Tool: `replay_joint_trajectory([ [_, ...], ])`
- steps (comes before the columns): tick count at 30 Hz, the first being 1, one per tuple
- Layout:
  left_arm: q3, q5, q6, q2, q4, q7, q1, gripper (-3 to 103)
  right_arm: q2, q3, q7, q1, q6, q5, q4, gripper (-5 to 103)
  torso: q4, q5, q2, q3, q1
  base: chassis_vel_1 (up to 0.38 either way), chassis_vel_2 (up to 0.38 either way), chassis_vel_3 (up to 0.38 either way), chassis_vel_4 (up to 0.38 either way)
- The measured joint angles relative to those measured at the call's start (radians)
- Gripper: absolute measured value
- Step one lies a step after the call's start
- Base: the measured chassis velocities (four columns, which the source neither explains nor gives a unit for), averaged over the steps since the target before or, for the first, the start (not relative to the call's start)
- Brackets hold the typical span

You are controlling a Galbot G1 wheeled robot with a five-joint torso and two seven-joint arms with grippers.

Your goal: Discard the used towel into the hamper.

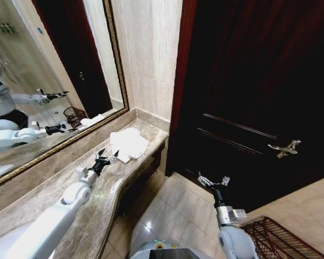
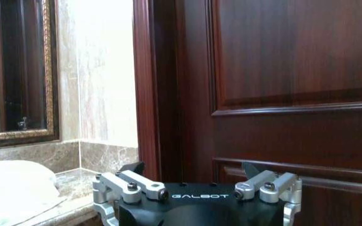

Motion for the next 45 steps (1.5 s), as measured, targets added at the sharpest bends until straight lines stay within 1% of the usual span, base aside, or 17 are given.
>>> replay_joint_trajectory([
  [9, 0.135, -0.009, 0.001, -0.03, 0.093, -0.003, -0.138, 98, -0.001, 0.008, 0.001, 0.007, 0.002, -0.002, -0.014, 100, 0.0, 0.0001, 0.0, 0.0, 0.0, 0.0, 0.0, 0.0, 0.0],
  [11, 0.186, -0.01, 0.024, -0.048, 0.14, -0.038, -0.192, 98, -0.001, 0.013, 0.002, 0.005, 0.005, -0.001, -0.017, 100, 0.0, 0.0002, 0.0, 0.0, 0.0, 0.0, 0.0, 0.0, 0.0],
  [17, 0.244, -0.025, 0.036, -0.09, 0.236, -0.047, -0.28, 97, -0.002, 0.02, 0.002, -0.001, 0.012, 0.001, -0.02, 100, -0.0001, 0.0001, 0.0, 0.0, 0.0, 0.0, 0.0, 0.0, 0.0],
  [20, 0.264, -0.031, 0.037, -0.107, 0.273, -0.047, -0.311, 92, -0.001, 0.023, 0.002, -0.005, 0.015, 0.002, -0.021, 100, -0.0002, 0.0001, 0.0, 0.0, 0.0, 0.0, 0.0, 0.0, 0.0],
  [22, 0.27, -0.047, 0.038, -0.115, 0.288, -0.045, -0.322, 84, 0.001, 0.023, 0.0, -0.01, 0.019, 0.002, -0.022, 100, -0.0001, 0.0001, 0.0, 0.0, 0.0, 0.0, 0.0, 0.0, 0.0],
  [24, 0.271, -0.049, 0.037, -0.117, 0.291, -0.043, -0.323, 84, 0.002, 0.023, 0.0, -0.011, 0.02, 0.002, -0.022, 100, -0.0001, 0.0001, 0.0, 0.0, 0.0, 0.0, 0.0, 0.0, 0.0],
  [27, 0.27, -0.05, 0.03, -0.12, 0.294, -0.034, -0.32, 72, 0.007, 0.023, -0.002, -0.013, 0.025, 0.001, -0.023, 100, 0.0, 0.0001, 0.0, 0.0, 0.0, 0.0, 0.0, 0.0, 0.0],
  [28, 0.27, -0.05, 0.03, -0.12, 0.294, -0.034, -0.32, 72, 0.007, 0.023, -0.002, -0.013, 0.025, 0.001, -0.023, 100, 0.0, 0.0001, 0.0, 0.0, 0.0, 0.0, 0.0, 0.0, 0.0],
  [30, 0.266, -0.05, 0.017, -0.124, 0.295, -0.029, -0.314, 64, 0.011, 0.023, -0.003, -0.015, 0.027, 0.0, -0.024, 100, 0.0, 0.0, 0.0, 0.0, 0.0, 0.0, 0.0, 0.0, 0.0],
  [31, 0.266, -0.05, 0.017, -0.124, 0.295, -0.029, -0.314, 64, 0.011, 0.023, -0.003, -0.015, 0.027, 0.0, -0.024, 100, 0.0, 0.0, 0.0, 0.0, 0.0, 0.0, 0.0, 0.0, 0.0],
  [32, 0.264, -0.049, 0.013, -0.125, 0.296, -0.026, -0.313, 60, 0.012, 0.023, -0.003, -0.016, 0.028, 0.0, -0.025, 100, 0.0, 0.0, 0.0, 0.0, 0.0, 0.0, 0.0, 0.0, 0.0],
  [34, 0.258, -0.049, -0.004, -0.128, 0.3, -0.002, -0.308, 52, 0.014, 0.023, -0.004, -0.017, 0.031, -0.001, -0.026, 100, 0.0, 0.0, 0.0, 0.0, 0.0, 0.0, 0.0, 0.0, 0.0],
  [36, 0.256, -0.05, -0.009, -0.128, 0.3, 0.003, -0.306, 52, 0.014, 0.023, -0.004, -0.018, 0.032, -0.001, -0.026, 100, 0.0, 0.0, 0.0, 0.0, 0.0, 0.0, 0.0, 0.0, 0.0],
  [39, 0.251, -0.052, -0.017, -0.131, 0.299, 0.007, -0.301, 41, 0.014, 0.024, -0.004, -0.019, 0.034, -0.001, -0.028, 100, 0.0, -0.0001, 0.0, 0.0, 0.0, 0.0, 0.0, 0.0, 0.0],
  [40, 0.251, -0.052, -0.017, -0.131, 0.299, 0.007, -0.301, 41, 0.014, 0.024, -0.004, -0.019, 0.034, -0.001, -0.028, 100, 0.0, -0.0001, 0.0, 0.0, 0.0, 0.0, 0.0, 0.0, 0.0],
  [43, 0.248, -0.056, -0.029, -0.135, 0.302, 0.01, -0.301, 29, 0.015, 0.025, -0.004, -0.02, 0.036, 0.0, -0.029, 100, -0.0001, 0.0, 0.0, 0.0, 0.0, 0.0, 0.0, 0.0, 0.0],
  [45, 0.248, -0.056, -0.032, -0.136, 0.303, 0.011, -0.301, 26, 0.016, 0.026, -0.004, -0.02, 0.036, 0.0, -0.029, 100, 0.0, 0.0, 0.0, 0.0, 0.0, 0.0, 0.0, 0.0, 0.0],
])
